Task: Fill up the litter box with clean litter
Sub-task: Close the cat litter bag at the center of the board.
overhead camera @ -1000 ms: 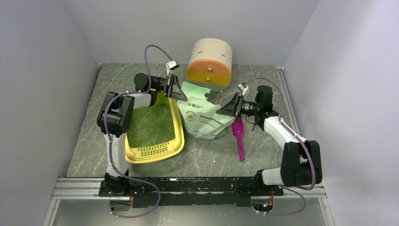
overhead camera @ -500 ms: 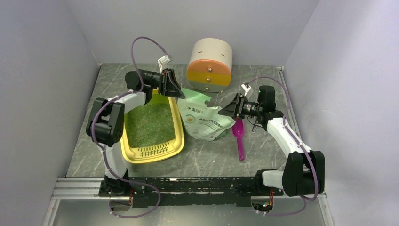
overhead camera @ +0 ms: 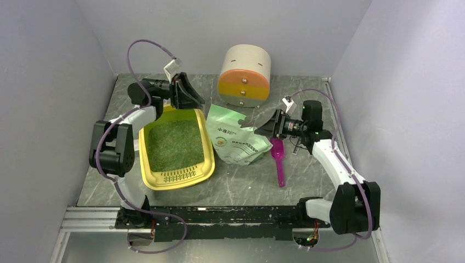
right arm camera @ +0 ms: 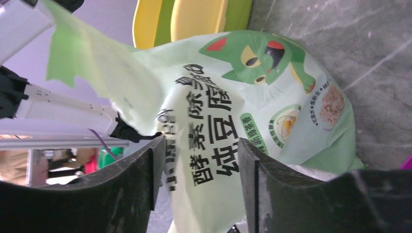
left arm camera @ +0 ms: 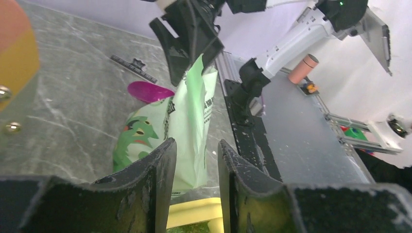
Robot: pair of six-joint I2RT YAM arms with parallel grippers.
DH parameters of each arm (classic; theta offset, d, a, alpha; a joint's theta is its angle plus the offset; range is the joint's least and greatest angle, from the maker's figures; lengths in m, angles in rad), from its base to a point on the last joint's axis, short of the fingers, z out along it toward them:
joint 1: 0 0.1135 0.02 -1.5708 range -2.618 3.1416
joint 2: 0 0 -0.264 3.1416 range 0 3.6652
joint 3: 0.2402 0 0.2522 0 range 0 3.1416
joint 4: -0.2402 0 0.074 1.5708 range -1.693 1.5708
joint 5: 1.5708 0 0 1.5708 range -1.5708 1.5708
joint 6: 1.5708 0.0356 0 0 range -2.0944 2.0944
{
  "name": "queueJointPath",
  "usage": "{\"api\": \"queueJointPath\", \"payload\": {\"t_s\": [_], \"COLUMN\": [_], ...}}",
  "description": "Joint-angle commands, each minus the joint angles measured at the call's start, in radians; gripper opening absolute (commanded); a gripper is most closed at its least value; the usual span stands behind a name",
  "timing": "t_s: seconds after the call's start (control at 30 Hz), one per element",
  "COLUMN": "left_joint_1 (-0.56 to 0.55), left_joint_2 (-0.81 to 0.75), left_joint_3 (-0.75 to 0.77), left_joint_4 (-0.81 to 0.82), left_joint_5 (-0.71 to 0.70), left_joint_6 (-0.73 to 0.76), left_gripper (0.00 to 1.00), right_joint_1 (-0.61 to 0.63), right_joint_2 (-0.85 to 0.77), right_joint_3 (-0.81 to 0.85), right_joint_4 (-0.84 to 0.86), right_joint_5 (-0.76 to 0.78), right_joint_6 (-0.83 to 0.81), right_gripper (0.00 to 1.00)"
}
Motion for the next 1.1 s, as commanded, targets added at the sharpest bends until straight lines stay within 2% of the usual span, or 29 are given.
{"api": "queueJointPath", "payload": {"t_s": [0.0,0.13,0.17,0.23,0.3,0.4,0.43,0.5,0.63,0.7,0.77,0.83,0.9,0.97,1.07], "left_joint_1": [0.056,0.079,0.082,0.097,0.105,0.055,0.031,0.029,0.021,-0.022,-0.105,-0.170,-0.215,-0.232,-0.264], "left_joint_2": [-0.074,-0.066,-0.073,-0.105,-0.173,-0.311,-0.326,-0.353,-0.474,-0.519,-0.559,-0.601,-0.657,-0.706,-0.736], "left_joint_3": [-0.009,0.028,0.037,0.050,0.066,0.174,0.216,0.211,0.046,-0.030,-0.079,-0.129,-0.202,-0.287,-0.338], "left_joint_4": [0.303,0.285,0.249,0.025,-0.331,-1.156,-1.356,-1.384,-1.388,-1.480,-1.592,-1.645,-1.609,-1.505,-1.476], "left_joint_5": [-0.071,-0.128,-0.135,-0.171,-0.249,-0.547,-0.632,-0.670,-0.703,-0.736,-0.826,-0.890,-0.938,-0.960,-0.904], "left_joint_6": [0.082,0.099,0.157,0.364,0.693,1.469,1.600,1.614,1.618,1.686,1.761,1.775,1.743,1.677,1.715], "left_gripper": [0.43,0.47,0.49,0.53,0.58,0.73,0.74,0.74,0.75,0.74,0.72,0.72,0.72,0.72,0.71], "right_joint_1": [0.025,0.108,0.138,0.204,0.243,0.265,0.267,0.270,0.273,0.273,0.273,0.274,0.275,0.277,0.278], "right_joint_2": [-0.110,-0.181,-0.192,-0.207,-0.207,-0.194,-0.190,-0.181,-0.160,-0.147,-0.140,-0.145,-0.167,-0.195,-0.214], "right_joint_3": [-0.016,-0.033,-0.029,-0.017,-0.007,-0.003,-0.002,-0.003,-0.002,0.010,0.020,0.018,-0.008,-0.049,-0.083], "right_joint_4": [0.100,0.140,0.130,0.099,0.074,0.058,0.049,0.041,0.022,0.013,0.004,-0.003,0.012,0.056,0.105], "right_joint_5": [-0.015,0.031,0.070,0.160,0.240,0.292,0.306,0.326,0.309,0.273,0.230,0.199,0.202,0.213,0.213], "right_joint_6": [-0.089,-0.250,-0.300,-0.436,-0.536,-0.631,-0.653,-0.684,-0.732,-0.725,-0.689,-0.656,-0.625,-0.597,-0.566], "right_gripper": [0.64,0.79,0.81,0.82,0.83,0.83,0.83,0.83,0.79,0.72,0.61,0.55,0.45,0.36,0.32]}}
